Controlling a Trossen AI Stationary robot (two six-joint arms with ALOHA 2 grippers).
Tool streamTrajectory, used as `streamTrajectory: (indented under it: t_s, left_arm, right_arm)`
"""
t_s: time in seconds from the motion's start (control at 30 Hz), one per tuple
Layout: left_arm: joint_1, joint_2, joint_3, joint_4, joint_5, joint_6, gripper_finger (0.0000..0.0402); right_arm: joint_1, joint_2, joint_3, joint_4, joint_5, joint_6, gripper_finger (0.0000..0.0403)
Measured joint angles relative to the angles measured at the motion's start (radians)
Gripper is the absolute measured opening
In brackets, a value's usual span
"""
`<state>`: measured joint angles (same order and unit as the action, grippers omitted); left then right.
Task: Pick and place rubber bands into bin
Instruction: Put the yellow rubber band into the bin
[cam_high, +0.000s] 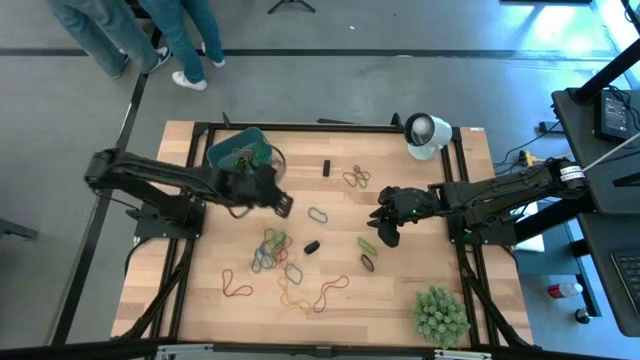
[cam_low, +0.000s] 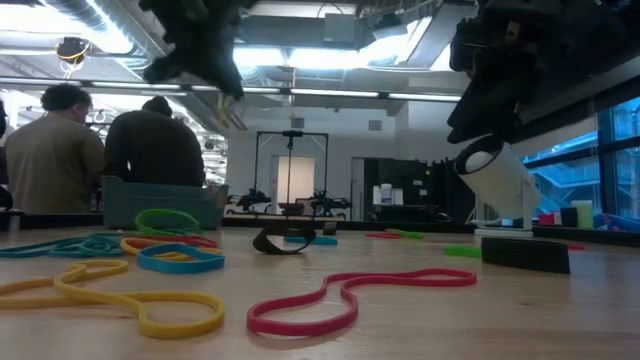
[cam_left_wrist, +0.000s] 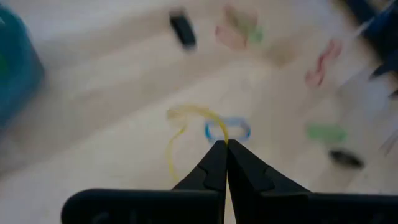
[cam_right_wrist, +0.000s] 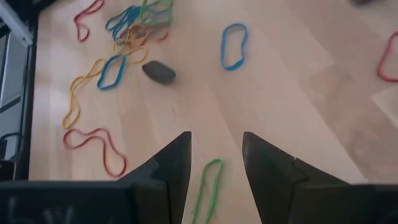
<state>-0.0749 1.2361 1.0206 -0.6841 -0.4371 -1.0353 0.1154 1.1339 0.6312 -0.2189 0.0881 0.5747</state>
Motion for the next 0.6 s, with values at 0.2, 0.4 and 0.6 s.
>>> streamTrajectory:
  t_s: [0.2,0.4,0.6]
  left_arm:
    - [0.086,-0.156,0.0,-0.002,-0.072,0.159,0.0002]
    - [0.286,-0.242,0.001,-0.073,-0.034,0.338,0.0002]
    - [0.549,-0.22,0.002,-0.16,0.162,0.543,0.0002]
  right_arm:
    - [-0.002,0.0,0.0,0.035,0.066,0.026,0.0147]
    - [-0.009,0.0,0.0,0.081,0.158,0.09,0.0147]
    - [-0.055,0.0,0.0,0.121,0.184,0.157,0.0147]
